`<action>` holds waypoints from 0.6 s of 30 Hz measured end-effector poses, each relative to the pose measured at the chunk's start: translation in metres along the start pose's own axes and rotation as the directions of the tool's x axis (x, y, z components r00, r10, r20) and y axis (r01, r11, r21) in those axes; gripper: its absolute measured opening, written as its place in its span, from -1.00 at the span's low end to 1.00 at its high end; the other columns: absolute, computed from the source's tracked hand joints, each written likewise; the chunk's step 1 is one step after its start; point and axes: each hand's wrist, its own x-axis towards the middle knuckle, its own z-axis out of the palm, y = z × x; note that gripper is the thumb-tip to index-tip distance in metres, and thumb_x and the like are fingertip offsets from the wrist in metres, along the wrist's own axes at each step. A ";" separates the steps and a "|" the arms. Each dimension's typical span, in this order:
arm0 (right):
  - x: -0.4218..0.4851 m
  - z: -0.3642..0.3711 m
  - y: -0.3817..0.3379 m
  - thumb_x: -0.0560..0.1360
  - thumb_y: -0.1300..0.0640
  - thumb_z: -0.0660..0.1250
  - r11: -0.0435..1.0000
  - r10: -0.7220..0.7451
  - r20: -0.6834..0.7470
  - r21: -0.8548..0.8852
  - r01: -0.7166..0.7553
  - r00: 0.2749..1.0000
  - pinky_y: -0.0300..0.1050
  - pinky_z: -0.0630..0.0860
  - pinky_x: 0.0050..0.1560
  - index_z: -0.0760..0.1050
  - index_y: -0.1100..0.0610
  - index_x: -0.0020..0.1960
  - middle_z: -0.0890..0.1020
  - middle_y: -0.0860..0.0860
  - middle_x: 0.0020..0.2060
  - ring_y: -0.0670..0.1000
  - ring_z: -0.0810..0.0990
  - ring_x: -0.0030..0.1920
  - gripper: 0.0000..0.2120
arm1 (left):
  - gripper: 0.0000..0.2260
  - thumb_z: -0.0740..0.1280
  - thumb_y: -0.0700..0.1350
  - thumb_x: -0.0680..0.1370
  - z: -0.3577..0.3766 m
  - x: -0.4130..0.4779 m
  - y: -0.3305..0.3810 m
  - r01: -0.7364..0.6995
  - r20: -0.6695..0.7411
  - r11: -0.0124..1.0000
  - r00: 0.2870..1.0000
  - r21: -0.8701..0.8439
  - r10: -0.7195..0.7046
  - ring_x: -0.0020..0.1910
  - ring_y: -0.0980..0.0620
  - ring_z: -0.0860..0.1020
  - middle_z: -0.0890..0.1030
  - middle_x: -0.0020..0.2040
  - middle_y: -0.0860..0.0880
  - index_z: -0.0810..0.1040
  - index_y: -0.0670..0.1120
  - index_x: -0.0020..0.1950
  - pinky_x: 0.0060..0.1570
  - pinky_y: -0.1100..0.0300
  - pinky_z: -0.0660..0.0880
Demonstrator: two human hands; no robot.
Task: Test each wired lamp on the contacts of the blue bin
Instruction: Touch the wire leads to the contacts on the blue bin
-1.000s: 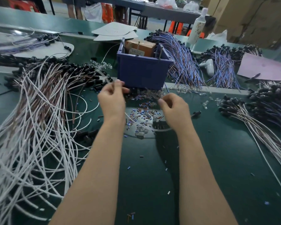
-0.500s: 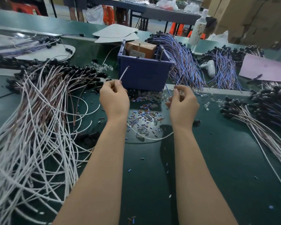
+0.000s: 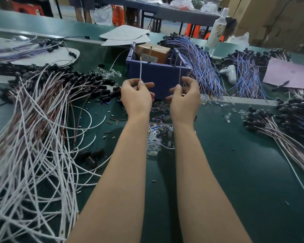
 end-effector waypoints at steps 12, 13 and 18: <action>0.004 0.006 0.009 0.59 0.27 0.17 1.000 -0.008 0.022 0.007 0.008 1.000 -0.14 0.56 -0.16 0.48 0.19 0.16 0.56 -0.07 -0.27 -0.18 0.54 -0.45 -0.81 | -0.93 0.21 -0.17 0.62 0.003 0.011 0.002 0.054 0.045 0.998 0.998 0.014 -0.054 -0.59 0.26 0.45 0.65 -0.35 0.04 0.46 -0.13 0.01 -0.54 0.41 0.35; 0.004 0.006 0.010 0.59 0.27 0.17 1.000 -0.003 0.024 0.013 0.003 1.000 -0.12 0.57 -0.15 0.48 0.19 0.17 0.56 -0.06 -0.27 -0.16 0.55 -0.44 -0.81 | -0.93 0.21 -0.17 0.62 0.003 0.011 0.002 0.052 0.051 0.998 0.997 0.019 -0.053 -0.59 0.25 0.44 0.65 -0.34 0.04 0.46 -0.13 0.00 -0.54 0.41 0.35; 0.003 0.006 0.010 0.59 0.28 0.17 0.999 0.009 0.016 0.042 -0.009 1.000 -0.05 0.59 -0.12 0.48 0.19 0.15 0.56 -0.07 -0.30 -0.13 0.56 -0.44 -0.81 | -0.91 0.21 -0.17 0.61 0.005 0.012 0.000 0.040 0.095 0.998 0.995 0.039 -0.043 -0.59 0.24 0.41 0.67 -0.32 0.01 0.45 -0.09 -0.08 -0.52 0.39 0.33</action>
